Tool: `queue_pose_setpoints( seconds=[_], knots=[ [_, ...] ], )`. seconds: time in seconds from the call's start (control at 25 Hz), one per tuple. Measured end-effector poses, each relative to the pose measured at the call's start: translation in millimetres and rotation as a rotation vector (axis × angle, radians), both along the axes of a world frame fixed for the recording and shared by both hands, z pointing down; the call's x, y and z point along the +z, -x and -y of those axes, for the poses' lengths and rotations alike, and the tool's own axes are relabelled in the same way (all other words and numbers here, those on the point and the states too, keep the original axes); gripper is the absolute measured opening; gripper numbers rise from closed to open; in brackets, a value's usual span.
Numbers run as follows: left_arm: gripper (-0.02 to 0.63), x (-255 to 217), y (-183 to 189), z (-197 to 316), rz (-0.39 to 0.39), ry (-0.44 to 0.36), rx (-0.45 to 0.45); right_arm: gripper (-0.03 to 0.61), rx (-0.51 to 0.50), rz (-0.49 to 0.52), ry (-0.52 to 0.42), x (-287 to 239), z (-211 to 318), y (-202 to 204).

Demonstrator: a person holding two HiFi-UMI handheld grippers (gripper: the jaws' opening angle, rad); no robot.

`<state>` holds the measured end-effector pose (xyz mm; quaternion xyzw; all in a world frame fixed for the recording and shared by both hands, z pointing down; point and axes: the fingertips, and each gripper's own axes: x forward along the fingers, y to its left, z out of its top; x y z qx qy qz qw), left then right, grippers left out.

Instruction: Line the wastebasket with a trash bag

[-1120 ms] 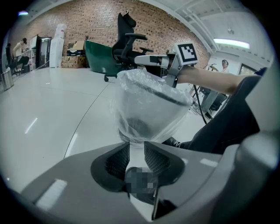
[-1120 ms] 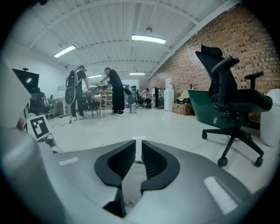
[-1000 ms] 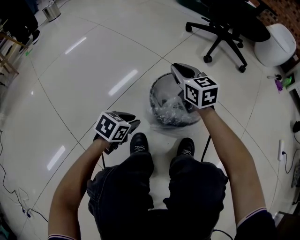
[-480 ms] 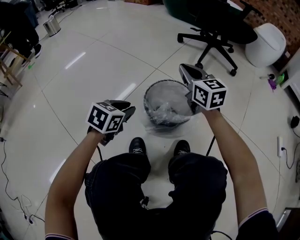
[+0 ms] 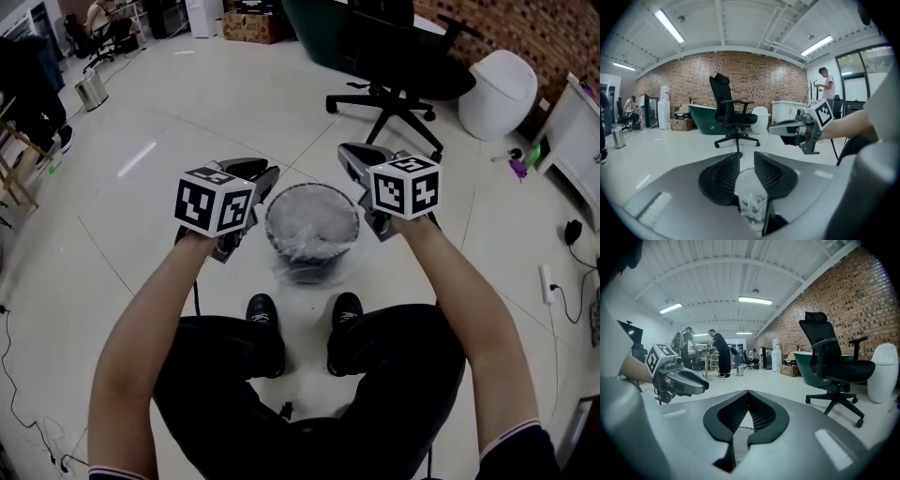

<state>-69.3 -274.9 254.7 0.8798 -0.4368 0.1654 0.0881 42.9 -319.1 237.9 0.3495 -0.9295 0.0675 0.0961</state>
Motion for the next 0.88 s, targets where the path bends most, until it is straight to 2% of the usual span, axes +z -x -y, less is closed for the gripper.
queue_pose_setpoints(
  seconds=[0.16, 0.28, 0.4, 0.6, 0.88],
  knots=[
    [0.089, -8, -29, -6, -0.039, -0.057, 0.012, 0.002, 0.006, 0.055, -0.001, -3, -21, 0],
    [0.012, -6, -42, -12, -0.034, -0.106, 0.022, 0.000, -0.039, 0.026, -0.019, 7, -42, 5],
    [0.012, -11, -56, -19, -0.082, -0.120, 0.043, 0.000, -0.093, -0.047, -0.052, 16, -57, 7],
    [0.012, -20, -62, -22, -0.128, -0.134, 0.051, 0.000, -0.080, -0.009, -0.066, 8, -58, 2],
    [0.012, -14, -60, -21, -0.114, -0.123, 0.039, 0.000, -0.108, 0.005, -0.082, 0, -66, 6]
  ],
)
